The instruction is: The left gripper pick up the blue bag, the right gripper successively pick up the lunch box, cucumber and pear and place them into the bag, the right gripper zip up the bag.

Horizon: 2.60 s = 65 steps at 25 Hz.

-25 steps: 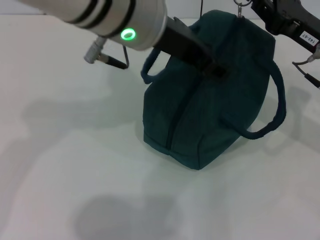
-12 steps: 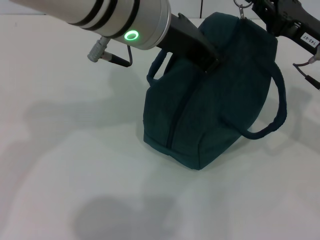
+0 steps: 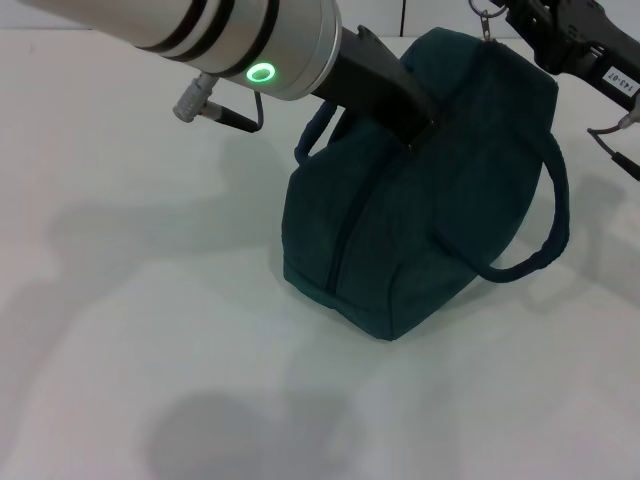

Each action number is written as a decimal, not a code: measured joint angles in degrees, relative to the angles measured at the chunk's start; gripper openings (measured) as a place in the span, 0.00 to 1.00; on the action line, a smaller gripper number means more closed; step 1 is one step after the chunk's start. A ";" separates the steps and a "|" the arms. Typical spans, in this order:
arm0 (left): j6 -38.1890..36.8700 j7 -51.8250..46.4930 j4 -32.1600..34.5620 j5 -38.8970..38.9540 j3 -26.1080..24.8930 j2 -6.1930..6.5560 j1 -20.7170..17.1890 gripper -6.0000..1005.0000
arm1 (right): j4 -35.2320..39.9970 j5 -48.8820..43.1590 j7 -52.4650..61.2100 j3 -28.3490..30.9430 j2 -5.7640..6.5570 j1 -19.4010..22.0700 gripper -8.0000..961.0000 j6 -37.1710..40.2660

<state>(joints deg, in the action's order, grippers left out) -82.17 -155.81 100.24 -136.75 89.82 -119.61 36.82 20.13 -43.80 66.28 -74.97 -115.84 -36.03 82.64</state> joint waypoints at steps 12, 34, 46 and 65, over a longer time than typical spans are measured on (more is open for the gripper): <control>-0.03 0.69 0.38 0.19 0.00 0.01 0.04 0.05 | -0.04 0.24 0.06 0.55 0.10 1.44 0.17 -0.35; 0.00 2.19 5.77 1.96 -3.43 -0.09 -1.99 0.05 | -6.66 1.34 2.73 3.71 0.33 4.92 0.17 -10.77; 2.19 3.51 3.81 2.27 -3.60 -0.09 -3.09 0.05 | -6.28 1.43 2.72 3.85 0.36 5.91 0.18 -7.64; 11.82 4.74 -4.59 3.11 -3.78 -0.12 -5.03 0.12 | -6.06 1.93 1.58 5.01 0.50 10.50 0.69 -3.50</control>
<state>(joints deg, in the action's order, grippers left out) -70.35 -151.07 95.65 -133.64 86.04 -119.73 31.80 14.06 -41.87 67.87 -69.96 -115.33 -25.53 79.15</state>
